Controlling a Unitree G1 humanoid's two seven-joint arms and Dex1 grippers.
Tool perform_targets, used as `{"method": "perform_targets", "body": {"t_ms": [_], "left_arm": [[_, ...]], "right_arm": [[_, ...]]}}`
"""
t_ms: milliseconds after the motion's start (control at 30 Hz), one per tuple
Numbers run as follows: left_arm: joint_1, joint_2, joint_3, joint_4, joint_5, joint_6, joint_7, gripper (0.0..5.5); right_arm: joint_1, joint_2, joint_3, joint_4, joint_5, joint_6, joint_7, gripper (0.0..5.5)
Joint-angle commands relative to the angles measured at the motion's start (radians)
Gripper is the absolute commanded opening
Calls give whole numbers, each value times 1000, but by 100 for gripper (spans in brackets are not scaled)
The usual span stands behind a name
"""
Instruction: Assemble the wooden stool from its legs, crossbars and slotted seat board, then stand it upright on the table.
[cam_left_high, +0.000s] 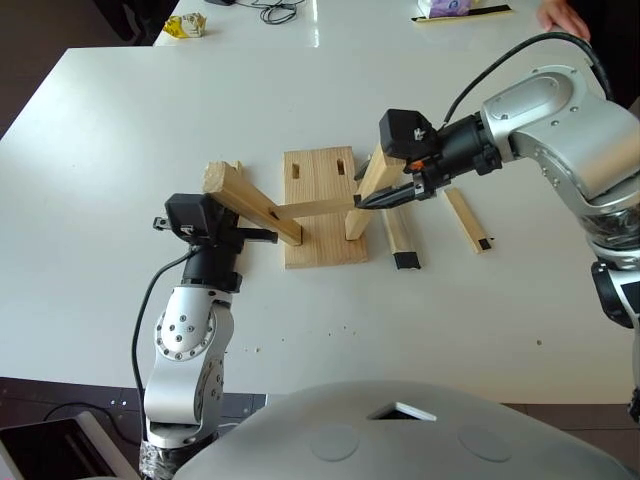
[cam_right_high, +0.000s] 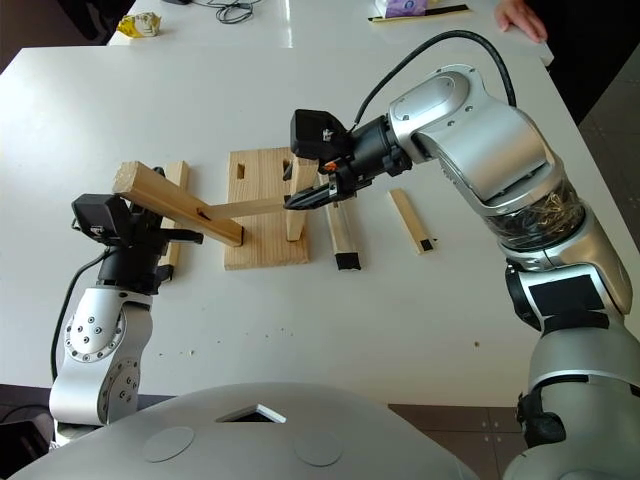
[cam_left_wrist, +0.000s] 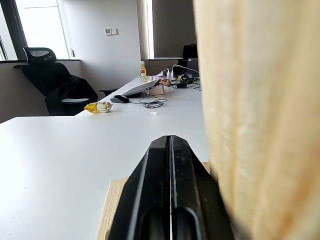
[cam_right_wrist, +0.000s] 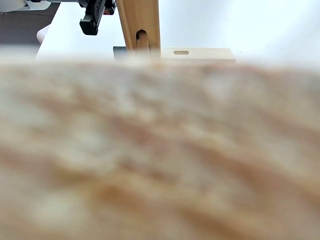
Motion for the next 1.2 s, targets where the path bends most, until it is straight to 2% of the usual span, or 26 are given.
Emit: {"method": "perform_targets", "body": {"t_ms": [33, 133, 200, 233, 300, 367, 400, 433, 467, 533, 567, 600, 633, 833, 1033, 1133, 1200], "left_arm": [[-29, 9, -34, 12, -51, 18, -67, 0], [-23, -6, 305, 17, -187, -7, 21, 0], [5, 16, 485, 29, -265, -16, 35, 0], [27, 33, 537, 40, -264, -11, 30, 0], [59, 52, 571, 65, -228, 7, 23, 0], [70, 47, 547, 86, -189, 19, 26, 0], [69, 32, 504, 82, -193, 31, 20, 0], [69, 21, 409, 59, -200, 47, -9, 0], [65, 18, 271, 23, -207, 70, -51, 0], [-13, 38, -165, -40, -149, 105, -168, 0], [-59, 19, -306, -52, -139, 109, -196, 0], [-95, -5, -367, -52, -140, 106, -204, 0], [-109, -20, -367, -47, -150, 102, -203, 0], [-23, 55, -229, -48, -142, 88, -220, 0], [-86, 10, -79, 31, -131, 37, -129, 0], [-34, -48, 30, 7, -323, 6, -150, 0], [3, -43, 73, -3, -412, 0, -191, 0]], "right_arm": [[71, 92, 145, 12, -7, 92, -22, 202], [86, 76, 137, 13, -10, 94, -27, 202], [98, 71, 130, 9, -9, 104, -37, 202], [103, 73, 127, 6, -5, 112, -43, 202], [112, 82, 119, -3, 4, 128, -59, 202], [114, 92, 113, -5, 10, 139, -72, 202], [114, 97, 111, -7, 13, 145, -78, 202], [113, 100, 108, -9, 16, 150, -83, 202], [111, 103, 106, -11, 20, 155, -86, 202], [106, 108, 102, -9, 24, 160, -90, 202], [102, 113, 104, -6, 23, 158, -88, 202], [99, 117, 105, -4, 22, 156, -87, 202], [98, 120, 107, -4, 21, 155, -86, 202], [111, 120, 96, -10, 13, 151, -81, 202], [148, 137, 75, -40, 17, 151, -109, 202], [181, 136, 34, -59, 30, 130, -126, 202], [211, 136, -5, -56, 26, 86, -141, 202]]}}
